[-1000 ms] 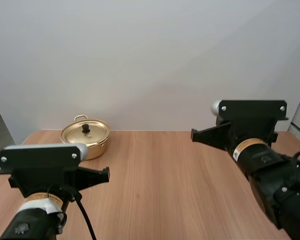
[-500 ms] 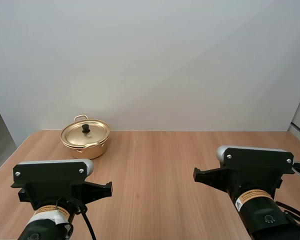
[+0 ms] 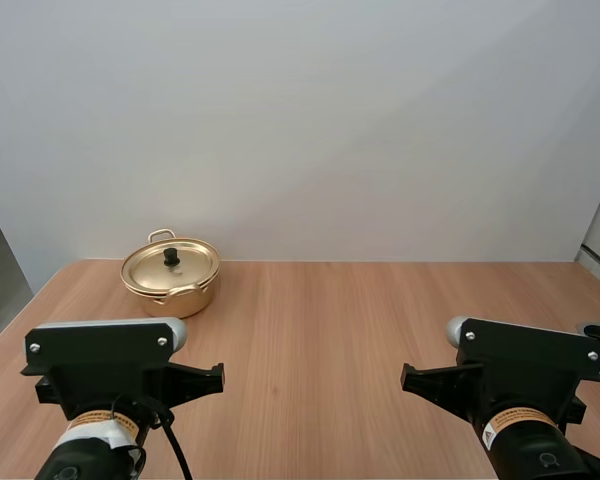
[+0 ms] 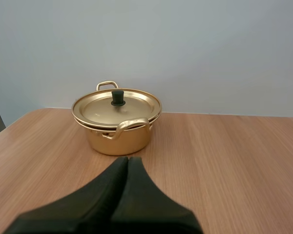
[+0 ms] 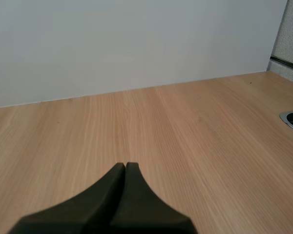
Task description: Open the pot, put the car inside, and close it
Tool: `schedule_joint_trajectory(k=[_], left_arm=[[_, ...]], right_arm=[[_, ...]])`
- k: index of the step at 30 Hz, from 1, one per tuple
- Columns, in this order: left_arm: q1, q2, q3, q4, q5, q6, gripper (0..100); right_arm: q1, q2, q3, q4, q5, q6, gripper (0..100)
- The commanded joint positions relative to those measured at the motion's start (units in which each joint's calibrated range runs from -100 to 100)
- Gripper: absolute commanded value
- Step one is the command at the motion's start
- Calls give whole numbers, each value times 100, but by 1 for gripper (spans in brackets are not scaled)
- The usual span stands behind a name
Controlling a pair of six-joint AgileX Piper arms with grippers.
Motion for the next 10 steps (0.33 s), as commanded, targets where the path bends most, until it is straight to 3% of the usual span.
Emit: schedule_joint_trajectory(k=[1, 10], left_arm=[[0, 0, 0, -4, 9, 8, 0], [0, 0, 0, -4, 9, 8, 0]], right_arm=[[5, 0, 0, -4, 3, 3, 0], [5, 0, 0, -2, -32, -91, 0]])
